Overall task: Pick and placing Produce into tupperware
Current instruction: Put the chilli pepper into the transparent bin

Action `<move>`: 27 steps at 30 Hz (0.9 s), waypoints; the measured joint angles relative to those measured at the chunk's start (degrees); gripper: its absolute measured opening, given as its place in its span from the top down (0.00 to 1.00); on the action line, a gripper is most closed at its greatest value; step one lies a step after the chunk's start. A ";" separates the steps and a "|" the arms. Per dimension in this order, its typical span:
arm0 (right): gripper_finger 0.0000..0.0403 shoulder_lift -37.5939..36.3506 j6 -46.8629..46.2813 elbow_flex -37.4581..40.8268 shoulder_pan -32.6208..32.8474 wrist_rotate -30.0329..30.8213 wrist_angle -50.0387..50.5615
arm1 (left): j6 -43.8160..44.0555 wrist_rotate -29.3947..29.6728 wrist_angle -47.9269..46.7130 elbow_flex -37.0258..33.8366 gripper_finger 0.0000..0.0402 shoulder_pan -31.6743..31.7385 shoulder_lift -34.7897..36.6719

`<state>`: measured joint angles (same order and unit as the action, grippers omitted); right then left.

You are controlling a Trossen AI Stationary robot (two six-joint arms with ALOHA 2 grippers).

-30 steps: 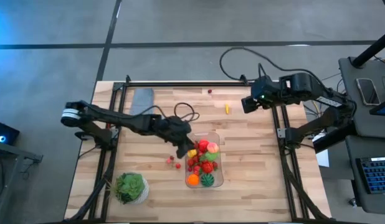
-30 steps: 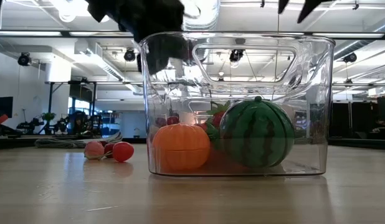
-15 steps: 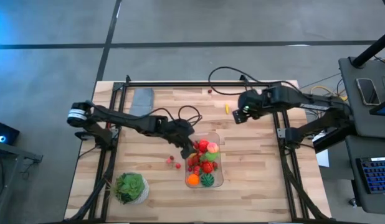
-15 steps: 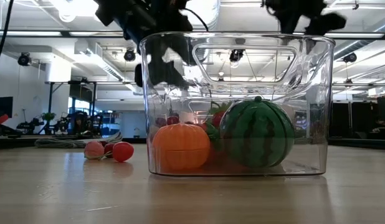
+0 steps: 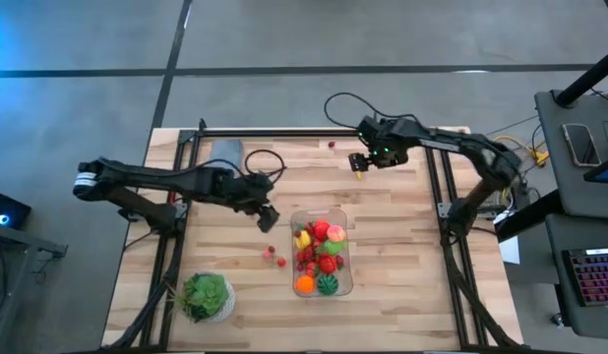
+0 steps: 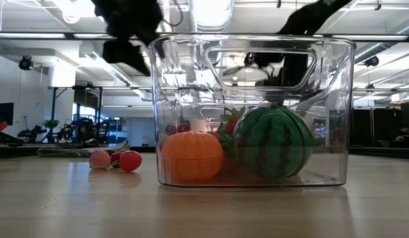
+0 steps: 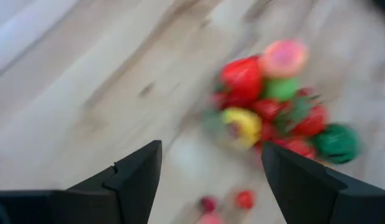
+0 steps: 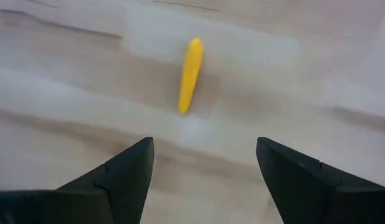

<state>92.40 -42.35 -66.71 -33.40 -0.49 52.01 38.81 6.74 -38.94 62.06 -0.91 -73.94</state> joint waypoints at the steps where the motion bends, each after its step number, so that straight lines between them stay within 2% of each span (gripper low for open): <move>1: 0.32 1.85 0.95 -0.41 -0.62 -0.31 -0.22 | 0.04 0.84 -2.21 -0.09 0.35 0.20 0.56; 10: 0.35 15.98 6.51 -7.20 -1.49 -1.01 -0.55 | -0.18 2.81 -11.70 -1.54 0.35 3.67 1.60; 13: 0.38 19.10 6.86 -9.30 -1.52 -1.03 -0.30 | -0.34 2.66 -11.27 -3.10 0.35 4.50 1.78; 18: 0.45 21.94 7.09 -11.69 -1.52 -1.00 0.45 | -2.69 2.25 -11.51 -4.09 0.35 4.66 2.78; 27: 0.57 22.82 7.71 -11.06 -1.52 -1.00 0.68 | -3.56 2.28 -11.21 -3.94 0.35 4.66 2.89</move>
<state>115.22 -34.64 -77.77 -34.92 -1.50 52.69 35.25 9.02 -50.15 58.13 3.75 -71.05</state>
